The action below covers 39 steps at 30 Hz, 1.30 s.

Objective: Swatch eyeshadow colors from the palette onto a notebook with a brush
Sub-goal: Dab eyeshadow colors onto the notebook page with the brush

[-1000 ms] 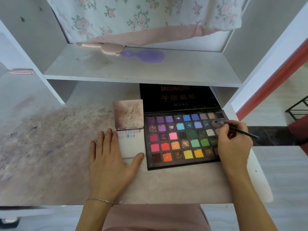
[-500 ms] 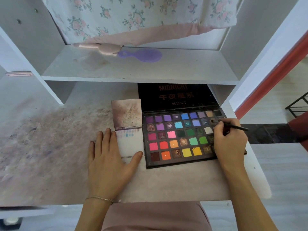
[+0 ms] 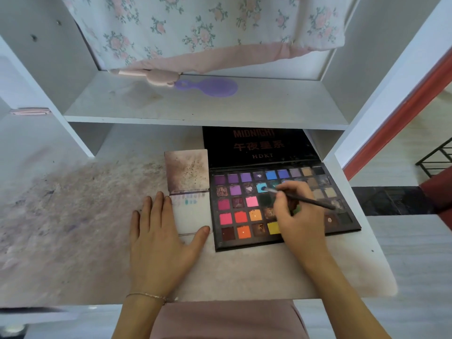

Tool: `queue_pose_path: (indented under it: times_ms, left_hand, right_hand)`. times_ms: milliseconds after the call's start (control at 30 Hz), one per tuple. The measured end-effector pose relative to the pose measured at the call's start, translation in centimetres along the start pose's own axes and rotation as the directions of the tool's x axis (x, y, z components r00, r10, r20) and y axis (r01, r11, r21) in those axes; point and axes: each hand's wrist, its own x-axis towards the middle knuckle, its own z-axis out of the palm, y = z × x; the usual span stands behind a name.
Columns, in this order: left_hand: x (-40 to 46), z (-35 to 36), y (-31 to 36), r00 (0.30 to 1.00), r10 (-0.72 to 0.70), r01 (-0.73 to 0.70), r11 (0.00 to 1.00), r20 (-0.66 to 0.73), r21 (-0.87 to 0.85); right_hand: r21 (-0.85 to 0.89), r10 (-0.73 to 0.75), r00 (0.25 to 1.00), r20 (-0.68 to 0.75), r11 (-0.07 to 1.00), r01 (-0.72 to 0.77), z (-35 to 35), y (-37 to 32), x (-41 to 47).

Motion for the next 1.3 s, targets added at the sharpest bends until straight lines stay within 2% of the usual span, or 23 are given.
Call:
queue_pose_path:
  times_ms: [67, 267, 433, 867, 1300]
  left_hand:
    - [0.0, 0.0, 0.0, 1.000, 0.003, -0.003, 1.000, 0.002, -0.004]
    - [0.0, -0.2, 0.2, 1.000, 0.000, 0.000, 1.000, -0.004, 0.003]
    - [0.0, -0.2, 0.1, 1.000, 0.001, -0.001, 1.000, -0.007, 0.006]
    - [0.1, -0.1, 0.0, 1.000, -0.001, 0.001, 1.000, -0.012, 0.007]
    - [0.1, 0.0, 0.0, 1.000, 0.000, 0.000, 1.000, -0.010, 0.010]
  right_hand:
    - [0.073, 0.007, 0.998, 0.066, 0.997, -0.011, 1.3, -1.0, -0.2]
    - [0.146, -0.004, 0.977, 0.215, 0.989, -0.028, 4.8, -2.9, -0.5]
    - [0.068, 0.046, 0.957, 0.286, 0.995, -0.069, 6.6, -3.1, 0.4]
    - [-0.009, 0.095, 0.929, 0.358, 0.995, -0.098, 7.1, -2.6, 0.8]
    - [-0.035, 0.082, 0.932, 0.352, 0.997, -0.074, 7.0, -2.4, 0.7]
